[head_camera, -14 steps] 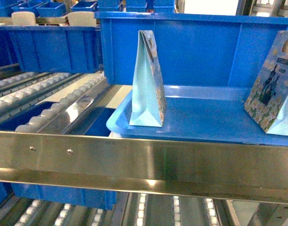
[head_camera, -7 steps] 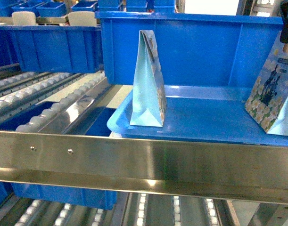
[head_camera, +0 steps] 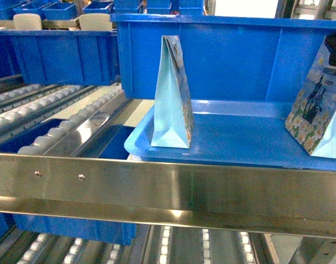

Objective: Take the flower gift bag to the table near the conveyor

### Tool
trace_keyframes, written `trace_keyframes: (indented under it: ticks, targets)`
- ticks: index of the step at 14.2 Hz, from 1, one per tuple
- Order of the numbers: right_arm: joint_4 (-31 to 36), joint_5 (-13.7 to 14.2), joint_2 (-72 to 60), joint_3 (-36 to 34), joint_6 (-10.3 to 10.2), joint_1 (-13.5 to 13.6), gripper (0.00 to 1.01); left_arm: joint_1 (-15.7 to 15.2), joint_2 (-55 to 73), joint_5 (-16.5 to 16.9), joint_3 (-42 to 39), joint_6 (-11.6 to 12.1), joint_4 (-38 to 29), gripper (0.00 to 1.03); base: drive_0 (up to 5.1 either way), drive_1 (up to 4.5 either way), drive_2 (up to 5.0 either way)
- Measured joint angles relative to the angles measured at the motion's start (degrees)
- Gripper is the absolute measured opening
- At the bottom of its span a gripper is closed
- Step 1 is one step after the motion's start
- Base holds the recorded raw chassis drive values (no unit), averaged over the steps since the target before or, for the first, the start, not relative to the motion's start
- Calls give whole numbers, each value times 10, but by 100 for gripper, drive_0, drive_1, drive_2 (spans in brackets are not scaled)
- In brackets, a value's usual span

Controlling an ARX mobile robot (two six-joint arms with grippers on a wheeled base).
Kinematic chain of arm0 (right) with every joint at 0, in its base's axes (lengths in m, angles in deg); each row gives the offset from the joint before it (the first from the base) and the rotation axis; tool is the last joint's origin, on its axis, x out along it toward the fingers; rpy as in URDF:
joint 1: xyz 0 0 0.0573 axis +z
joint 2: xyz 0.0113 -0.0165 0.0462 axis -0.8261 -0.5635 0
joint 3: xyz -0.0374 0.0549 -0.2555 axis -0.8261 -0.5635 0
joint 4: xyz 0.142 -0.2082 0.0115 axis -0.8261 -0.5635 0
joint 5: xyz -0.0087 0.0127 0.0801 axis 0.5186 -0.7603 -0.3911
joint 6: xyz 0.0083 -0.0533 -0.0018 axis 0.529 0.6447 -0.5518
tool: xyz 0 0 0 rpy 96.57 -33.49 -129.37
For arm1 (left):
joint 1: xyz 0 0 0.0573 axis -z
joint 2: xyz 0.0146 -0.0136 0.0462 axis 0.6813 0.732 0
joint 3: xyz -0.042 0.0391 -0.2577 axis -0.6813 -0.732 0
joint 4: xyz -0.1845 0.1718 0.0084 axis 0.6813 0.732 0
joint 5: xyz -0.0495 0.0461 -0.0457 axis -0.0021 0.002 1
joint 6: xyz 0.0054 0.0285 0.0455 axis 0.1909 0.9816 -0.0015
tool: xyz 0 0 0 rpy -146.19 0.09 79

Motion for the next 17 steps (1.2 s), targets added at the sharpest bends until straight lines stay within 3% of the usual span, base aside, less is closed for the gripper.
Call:
trace_keyframes:
  ticks: [10,14,17]
  targets:
    - [3,-63,0,-25,-2,-20,97,0,0,0,0,0,0,98,0,0,0]
    - [12,-88,10,-48,7,-19,46,0,0,0,0,0,0,98,0,0,0]
    - [27,-91,16,-51,7,-14,8,0,0,0,0,0,0,98,0,0,0]
